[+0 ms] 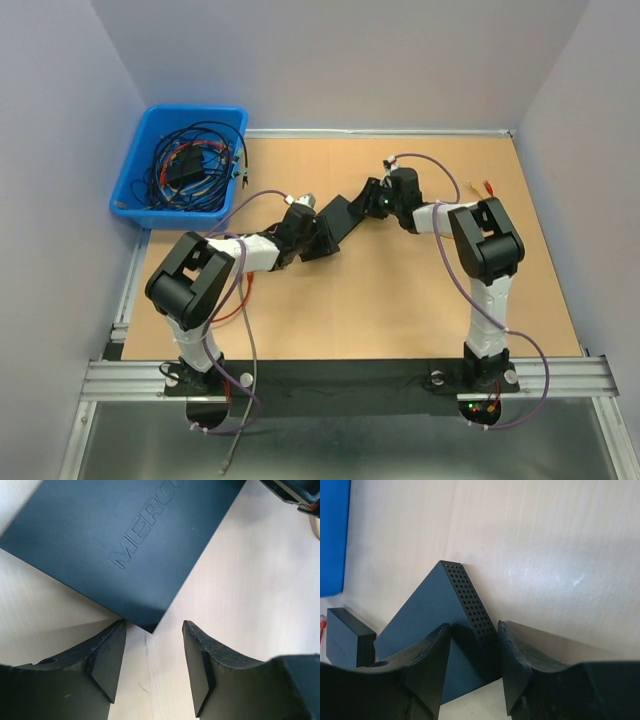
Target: Insert the plug into the switch port
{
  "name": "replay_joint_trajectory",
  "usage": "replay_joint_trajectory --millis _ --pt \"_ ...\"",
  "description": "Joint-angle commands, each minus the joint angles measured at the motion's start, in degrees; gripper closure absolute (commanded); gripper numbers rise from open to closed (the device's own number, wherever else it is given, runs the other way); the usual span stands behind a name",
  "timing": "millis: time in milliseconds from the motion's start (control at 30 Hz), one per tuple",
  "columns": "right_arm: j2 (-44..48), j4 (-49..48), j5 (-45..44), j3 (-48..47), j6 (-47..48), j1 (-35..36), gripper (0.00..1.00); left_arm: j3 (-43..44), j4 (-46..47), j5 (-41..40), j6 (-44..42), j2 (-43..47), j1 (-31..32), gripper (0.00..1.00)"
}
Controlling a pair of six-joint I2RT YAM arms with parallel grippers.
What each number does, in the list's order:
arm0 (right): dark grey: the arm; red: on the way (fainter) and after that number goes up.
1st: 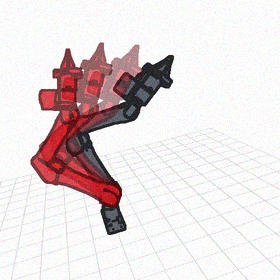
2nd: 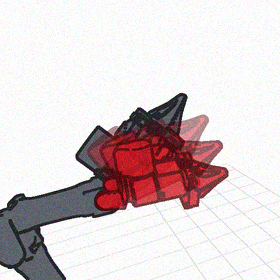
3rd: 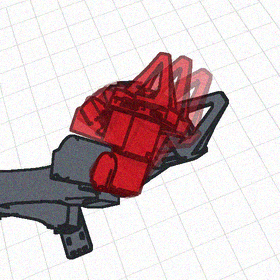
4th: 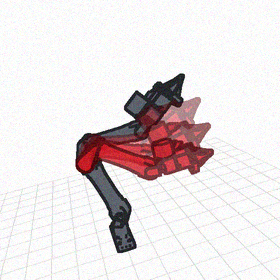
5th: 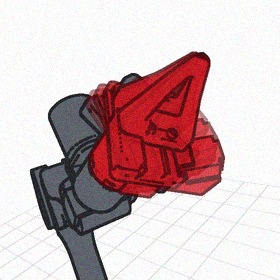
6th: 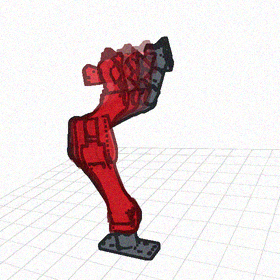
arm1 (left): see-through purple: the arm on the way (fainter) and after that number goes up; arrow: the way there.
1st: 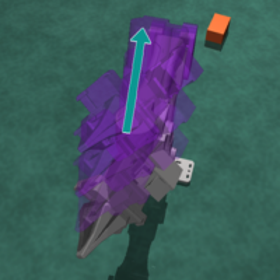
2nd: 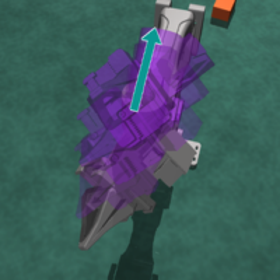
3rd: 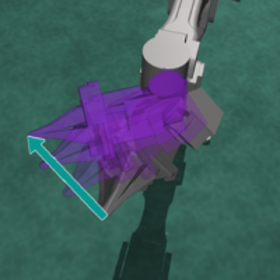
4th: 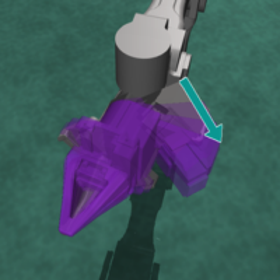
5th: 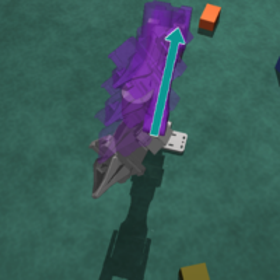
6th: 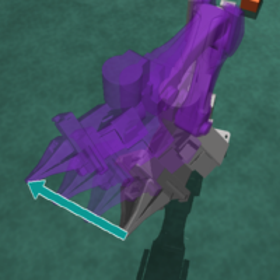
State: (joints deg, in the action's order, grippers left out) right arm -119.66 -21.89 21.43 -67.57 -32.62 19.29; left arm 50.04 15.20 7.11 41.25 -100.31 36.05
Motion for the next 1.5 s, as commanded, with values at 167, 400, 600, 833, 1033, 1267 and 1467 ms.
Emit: replay_joint_trajectory --millis 167,400,600,833,1033,1267,1467 --pt "5.0 16.6 -6.1 -0.7 6.8 1.9 0.43 -3.0 -5.2 -0.4 0.3 3.5 1.1 0.39" --pt "9.4 21.6 -11.5 -1.7 10.2 1.3 0.39 -3.5 -5.2 -1.2 -0.6 3.5 1.1 0.39" --pt "13.3 24.9 -15.5 -0.5 11.7 0.1 0.39 -3.1 -5.7 -1.7 -1.5 3.7 1.1 0.39" --pt "15.7 30.8 -20.9 -4.2 15.4 -3.6 0.40 -5.0 -5.9 -3.9 -2.6 6.0 1.0 0.39" --pt "13.6 32.8 -24.5 -7.0 15.7 -6.2 0.47 -12.5 4.1 -3.0 -2.5 4.5 1.1 0.40" --pt "9.0 33.1 -26.8 -11.4 15.7 -6.9 0.50 -15.8 11.9 -1.8 -3.0 4.3 1.2 0.41" --pt "4.1 35.4 -29.6 -17.8 17.8 -7.2 0.50 -15.1 12.7 -0.5 -3.5 1.7 1.2 0.41"
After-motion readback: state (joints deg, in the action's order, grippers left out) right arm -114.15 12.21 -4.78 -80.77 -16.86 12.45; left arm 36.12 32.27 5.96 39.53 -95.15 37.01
